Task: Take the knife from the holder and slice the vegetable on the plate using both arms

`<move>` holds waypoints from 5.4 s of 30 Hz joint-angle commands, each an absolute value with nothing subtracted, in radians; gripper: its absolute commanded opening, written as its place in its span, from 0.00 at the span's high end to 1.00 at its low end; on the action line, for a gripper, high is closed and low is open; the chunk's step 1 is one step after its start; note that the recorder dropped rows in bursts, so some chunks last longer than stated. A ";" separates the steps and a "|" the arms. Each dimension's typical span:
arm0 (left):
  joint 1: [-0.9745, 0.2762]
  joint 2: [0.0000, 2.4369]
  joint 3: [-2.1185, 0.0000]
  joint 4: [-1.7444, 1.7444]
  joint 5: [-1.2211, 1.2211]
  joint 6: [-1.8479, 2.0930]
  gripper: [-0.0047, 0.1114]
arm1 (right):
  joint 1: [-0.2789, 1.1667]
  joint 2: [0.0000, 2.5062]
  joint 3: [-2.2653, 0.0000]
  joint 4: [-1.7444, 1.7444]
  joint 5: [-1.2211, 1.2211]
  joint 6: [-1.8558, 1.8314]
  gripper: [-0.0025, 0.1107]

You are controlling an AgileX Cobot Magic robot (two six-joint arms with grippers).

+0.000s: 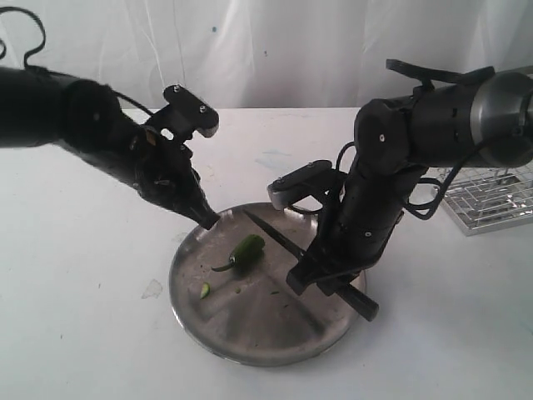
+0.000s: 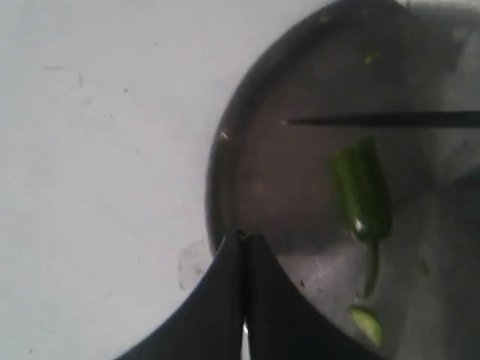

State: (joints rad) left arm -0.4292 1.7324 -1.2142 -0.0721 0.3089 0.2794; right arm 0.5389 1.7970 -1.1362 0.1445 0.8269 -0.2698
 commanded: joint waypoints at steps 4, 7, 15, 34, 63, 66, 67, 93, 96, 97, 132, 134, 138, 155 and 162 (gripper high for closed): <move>-0.432 1.787 -1.506 -0.159 0.767 0.248 0.96 | 0.540 1.793 -1.143 0.160 0.842 -0.266 0.98; -0.432 1.791 -1.481 -0.261 0.707 0.356 0.96 | 0.540 1.793 -1.143 0.160 0.842 -0.266 0.98; -0.430 1.810 -1.325 -0.443 0.367 0.472 0.96 | 0.552 1.793 -1.143 0.155 0.811 -0.277 0.98; -0.430 1.909 -1.317 -0.441 0.262 0.504 0.96 | 0.597 1.828 -1.155 0.049 0.790 -0.205 0.98; -0.430 1.965 -1.317 -0.464 0.164 0.483 0.96 | 0.597 1.844 -1.155 0.051 0.789 -0.203 0.98; -0.430 1.965 -1.317 -0.503 0.155 0.483 0.96 | 0.597 1.844 -1.155 0.051 0.789 -0.203 0.98; -0.430 1.965 -1.317 -0.510 0.153 0.483 0.96 | 0.597 1.844 -1.155 0.051 0.789 -0.203 0.98; -0.432 1.967 -1.317 -0.542 0.207 0.483 0.96 | 0.597 1.845 -1.155 0.051 0.780 -0.203 0.98; -0.432 1.984 -1.317 -0.542 0.207 0.483 0.96 | 0.597 1.845 -1.155 0.051 0.780 -0.203 0.98; -0.432 1.995 -1.317 -0.542 0.207 0.483 0.96 | 0.597 1.845 -1.155 0.051 0.780 -0.203 0.98; -0.430 1.979 -1.316 -0.516 0.162 0.468 0.96 | 0.597 1.845 -1.155 0.051 0.780 -0.180 0.98; -0.430 1.982 -1.316 -0.544 0.149 0.468 0.96 | 0.597 1.848 -1.155 0.051 0.780 -0.180 0.98; -0.432 1.994 -1.316 -0.575 0.149 0.470 0.96 | 0.597 1.870 -1.155 0.051 0.780 -0.180 0.98; -0.432 2.025 -1.316 -0.674 0.149 0.472 0.96 | 0.597 1.876 -1.155 0.051 0.780 -0.180 0.98; -0.450 2.028 -1.316 -0.695 0.147 0.501 0.96 | 0.597 1.876 -1.155 0.051 0.780 -0.180 0.98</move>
